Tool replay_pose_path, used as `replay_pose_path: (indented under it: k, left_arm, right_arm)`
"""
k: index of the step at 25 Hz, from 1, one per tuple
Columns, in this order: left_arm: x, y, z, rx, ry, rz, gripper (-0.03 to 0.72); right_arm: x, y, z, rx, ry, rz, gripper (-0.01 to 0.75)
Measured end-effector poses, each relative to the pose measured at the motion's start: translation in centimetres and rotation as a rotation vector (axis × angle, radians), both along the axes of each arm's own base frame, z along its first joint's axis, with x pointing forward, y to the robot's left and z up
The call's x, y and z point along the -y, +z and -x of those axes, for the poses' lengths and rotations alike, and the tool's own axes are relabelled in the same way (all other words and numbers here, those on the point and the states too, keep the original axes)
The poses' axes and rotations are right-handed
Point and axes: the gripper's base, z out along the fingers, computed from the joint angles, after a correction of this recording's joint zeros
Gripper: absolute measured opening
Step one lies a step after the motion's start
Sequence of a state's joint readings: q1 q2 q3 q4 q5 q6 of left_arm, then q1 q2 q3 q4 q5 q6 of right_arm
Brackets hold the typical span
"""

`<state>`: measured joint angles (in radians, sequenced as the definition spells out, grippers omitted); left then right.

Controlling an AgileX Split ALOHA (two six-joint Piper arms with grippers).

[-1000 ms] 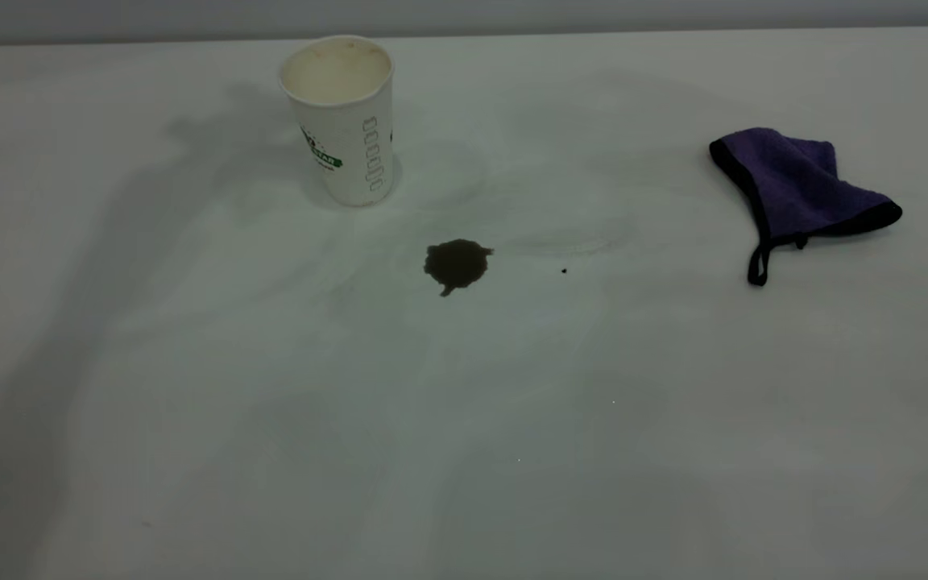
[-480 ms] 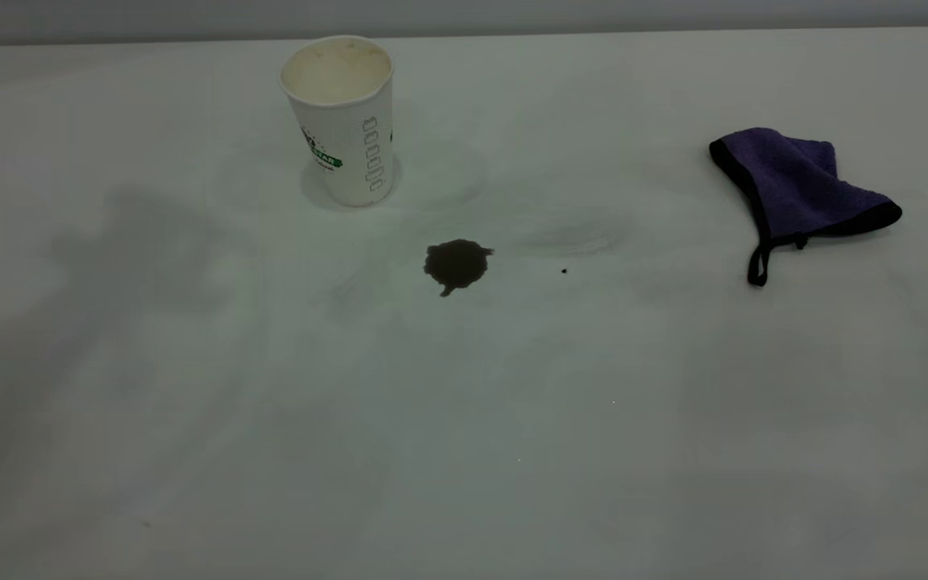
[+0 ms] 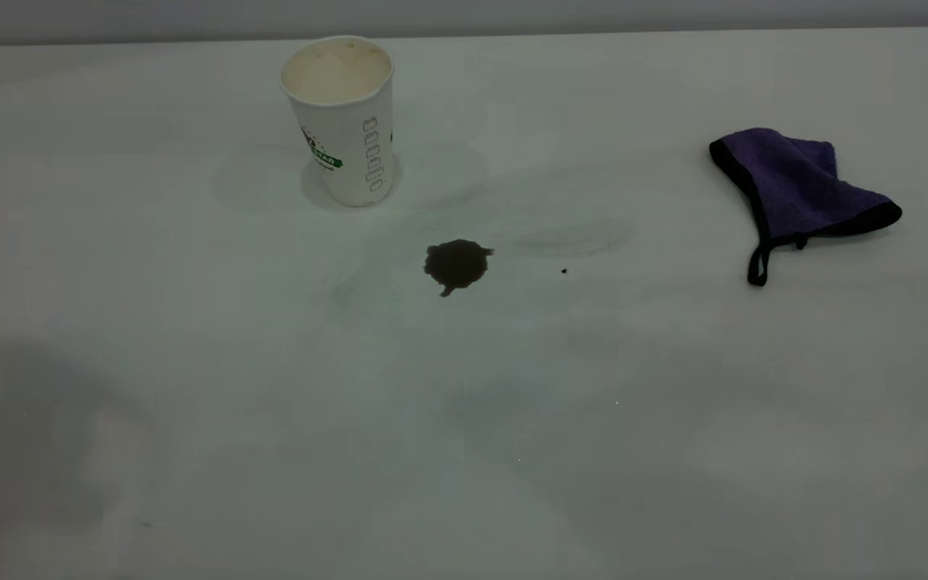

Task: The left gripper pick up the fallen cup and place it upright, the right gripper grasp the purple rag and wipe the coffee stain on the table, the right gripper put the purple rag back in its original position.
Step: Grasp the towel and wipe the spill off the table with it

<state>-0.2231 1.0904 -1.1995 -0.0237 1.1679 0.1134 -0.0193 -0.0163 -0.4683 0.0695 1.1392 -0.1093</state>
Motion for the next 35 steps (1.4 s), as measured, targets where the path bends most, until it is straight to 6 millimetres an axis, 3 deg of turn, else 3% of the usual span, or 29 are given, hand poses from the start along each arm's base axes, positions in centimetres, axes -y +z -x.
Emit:
replay_pose_path:
  k: [9,13,23,30,35]
  left_arm:
    - [-2.3,-9.0,9.2,-0.133,0.118,0.012,0.414]
    - [-3.6,-11.0,12.5,-0.021,0.24,0.052,0.414]
    - [-4.5,-11.5,17.6,0.323,0.342,0.067,0.414]
    - [-4.5,-11.9,19.5,0.434,0.34,0.087,0.414]
    - [-4.5,-12.0,19.8,0.445,0.341,0.088,0.414]
  right_arm:
    - [0.0,0.0,0.0,0.0,0.0,0.0,0.588]
    - [0.0,0.0,0.0,0.0,0.0,0.0,0.588]
    - [0.0,0.0,0.0,0.0,0.0,0.0,0.588]
    - [0.0,0.0,0.0,0.0,0.0,0.0,0.588]
    - [0.0,0.0,0.0,0.0,0.0,0.0,0.588]
